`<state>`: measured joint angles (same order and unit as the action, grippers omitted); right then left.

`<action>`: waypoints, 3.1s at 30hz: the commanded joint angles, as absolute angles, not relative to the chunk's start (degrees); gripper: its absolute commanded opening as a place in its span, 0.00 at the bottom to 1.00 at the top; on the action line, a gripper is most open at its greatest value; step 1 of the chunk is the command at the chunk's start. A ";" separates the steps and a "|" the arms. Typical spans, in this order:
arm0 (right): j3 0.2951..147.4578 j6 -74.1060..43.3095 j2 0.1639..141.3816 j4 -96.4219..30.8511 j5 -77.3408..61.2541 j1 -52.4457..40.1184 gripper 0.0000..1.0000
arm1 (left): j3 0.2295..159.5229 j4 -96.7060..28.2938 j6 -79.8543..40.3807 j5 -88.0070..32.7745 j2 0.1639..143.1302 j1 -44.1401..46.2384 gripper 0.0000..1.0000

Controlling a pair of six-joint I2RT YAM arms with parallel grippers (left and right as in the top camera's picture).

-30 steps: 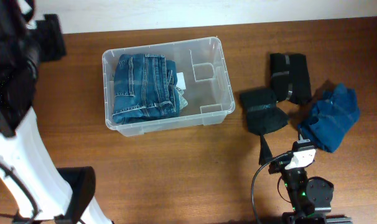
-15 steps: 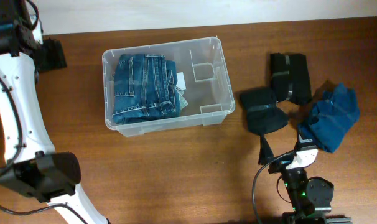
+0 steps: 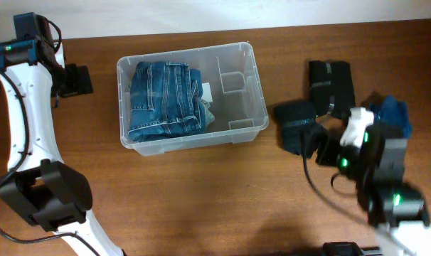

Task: Pack container
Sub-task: 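Reach the right gripper to the blue taped bundle and grasp it, then carry the blue bundle with the right gripper into the bin's right side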

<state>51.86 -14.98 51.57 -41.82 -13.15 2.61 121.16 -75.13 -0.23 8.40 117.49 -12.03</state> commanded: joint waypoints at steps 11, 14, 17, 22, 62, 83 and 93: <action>67.57 -17.04 72.75 -52.18 -6.85 16.88 0.99 | 121.10 -75.07 -0.40 8.78 116.79 -12.16 1.00; 67.57 -16.99 72.77 -54.26 -6.83 28.97 0.99 | 121.10 -75.07 -0.40 8.78 116.79 -12.16 0.99; 67.57 -16.91 73.36 -54.19 -7.05 37.17 0.99 | 121.10 -75.09 -0.40 8.80 116.79 -12.16 0.99; 67.55 -12.21 79.00 -51.16 -15.11 46.15 1.00 | 121.10 -75.07 -0.40 8.80 116.79 -12.16 0.99; 58.74 1.37 107.24 -34.48 -37.10 50.78 0.04 | 121.10 -75.09 -0.40 8.78 116.79 -12.16 0.99; 103.74 4.29 92.55 -64.66 -38.06 21.69 0.04 | 121.10 -75.07 -0.40 8.80 116.79 -12.16 0.99; 103.72 -1.91 101.06 -51.55 -15.79 -14.83 0.04 | 121.10 -75.09 -0.40 8.80 116.79 -12.16 0.99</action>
<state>102.65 2.39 98.72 -53.84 -24.27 -11.11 121.16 -75.13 -0.23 8.36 117.49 -12.03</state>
